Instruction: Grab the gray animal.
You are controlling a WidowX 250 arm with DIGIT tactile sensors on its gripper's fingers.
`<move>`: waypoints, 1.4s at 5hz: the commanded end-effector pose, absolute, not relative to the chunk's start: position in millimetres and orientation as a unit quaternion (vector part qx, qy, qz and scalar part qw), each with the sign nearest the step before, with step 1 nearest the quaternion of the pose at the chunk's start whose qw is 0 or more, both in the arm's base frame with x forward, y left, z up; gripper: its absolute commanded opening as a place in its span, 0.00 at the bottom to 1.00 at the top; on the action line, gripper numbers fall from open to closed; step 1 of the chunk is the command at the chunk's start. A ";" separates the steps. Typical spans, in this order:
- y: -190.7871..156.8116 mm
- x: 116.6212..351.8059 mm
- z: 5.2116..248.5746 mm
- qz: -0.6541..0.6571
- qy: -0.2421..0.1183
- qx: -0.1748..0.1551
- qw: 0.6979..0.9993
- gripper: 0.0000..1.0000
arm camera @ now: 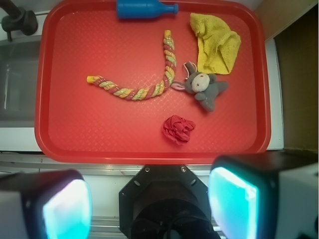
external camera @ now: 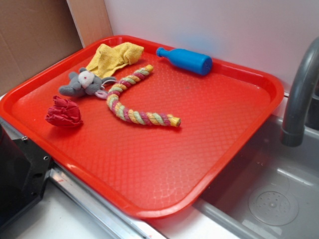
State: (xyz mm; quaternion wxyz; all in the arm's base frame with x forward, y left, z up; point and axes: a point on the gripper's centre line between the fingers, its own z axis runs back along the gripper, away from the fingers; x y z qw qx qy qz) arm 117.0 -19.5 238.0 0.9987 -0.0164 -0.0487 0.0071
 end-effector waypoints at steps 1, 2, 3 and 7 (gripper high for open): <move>-19.5 117.0 238.0 0.007 -0.049 -0.016 0.999 1.00; -2.8 122.2 222.8 -0.045 -0.082 -0.008 0.996 1.00; 14.6 136.6 205.7 -0.150 -0.099 -0.018 0.984 1.00; 62.8 196.8 113.3 -0.295 -0.119 0.015 0.948 1.00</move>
